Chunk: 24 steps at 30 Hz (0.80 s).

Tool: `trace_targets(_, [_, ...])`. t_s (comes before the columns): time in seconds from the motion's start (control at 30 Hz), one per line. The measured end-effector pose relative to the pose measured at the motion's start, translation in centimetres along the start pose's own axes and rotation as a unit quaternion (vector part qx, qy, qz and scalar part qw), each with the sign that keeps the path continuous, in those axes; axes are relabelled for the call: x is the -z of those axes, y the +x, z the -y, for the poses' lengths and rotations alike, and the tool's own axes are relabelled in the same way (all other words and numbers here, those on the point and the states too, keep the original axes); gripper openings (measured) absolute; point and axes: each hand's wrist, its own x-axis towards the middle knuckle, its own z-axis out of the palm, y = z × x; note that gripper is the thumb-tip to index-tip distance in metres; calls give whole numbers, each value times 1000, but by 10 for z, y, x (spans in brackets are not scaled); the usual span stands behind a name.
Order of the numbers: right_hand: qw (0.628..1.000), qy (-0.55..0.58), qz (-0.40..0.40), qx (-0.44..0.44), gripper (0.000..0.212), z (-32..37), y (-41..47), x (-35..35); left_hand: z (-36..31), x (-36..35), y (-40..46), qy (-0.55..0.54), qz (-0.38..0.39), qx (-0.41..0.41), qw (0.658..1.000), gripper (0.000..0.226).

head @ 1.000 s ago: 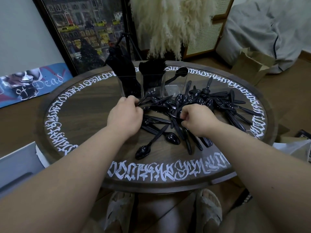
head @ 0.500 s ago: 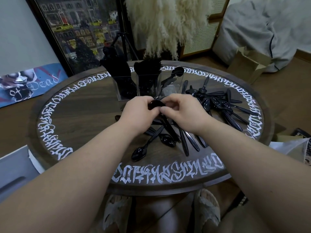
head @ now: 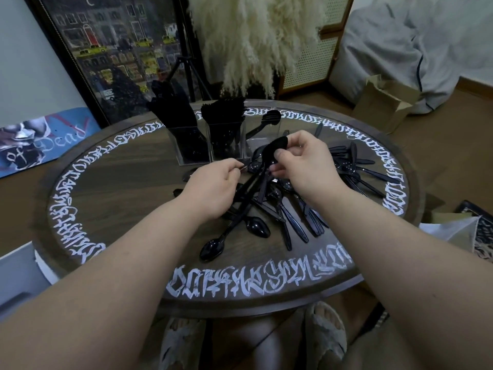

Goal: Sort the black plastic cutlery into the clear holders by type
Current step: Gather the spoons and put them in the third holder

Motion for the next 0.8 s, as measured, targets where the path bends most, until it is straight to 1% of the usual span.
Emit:
trace_targets(0.07, [998, 61, 8, -27, 15, -1, 0, -1, 1, -3, 1, 10, -2, -2, 1000, 32])
trace_targets(0.17, [993, 102, 5, -52, 15, -2, 1, -3, 3, -4, 2, 10, -3, 8, 1000, 29])
trace_targets(0.3, [988, 136, -4, -73, 18, -4, 2, -6, 1, -6, 1, -41, 14, 11, 999, 24])
trace_targets(0.37, [988, 140, -7, -72, 18, -4, 3, -6, 0, -8, 0, -87, 18, 16, 996, 23])
trace_targets(0.43, [993, 106, -15, -59, 15, -6, 3, -4, -1, -8, -1, -114, 27, 11, 993, 23])
trace_targets(0.5, [998, 16, -39, -37, 8, -11, 5, -1, 0, -6, -2, -96, 34, -11, 995, 23])
trace_targets(0.57, [994, -78, -70, -15, 9, -15, 6, 1, -1, -3, -2, -49, 35, -36, 998, 22])
trace_targets(0.63, [988, -124, -89, 6, 13, -15, 7, 2, -4, 0, -4, 2, 40, -53, 998, 22])
trace_targets(0.73, [978, -185, -79, 52, 22, -14, 5, 3, -5, 3, -6, 56, 44, -68, 995, 30])
trace_targets(0.8, [970, -219, -72, 77, 20, -14, 3, 4, -2, 5, -3, 101, 45, -78, 991, 35])
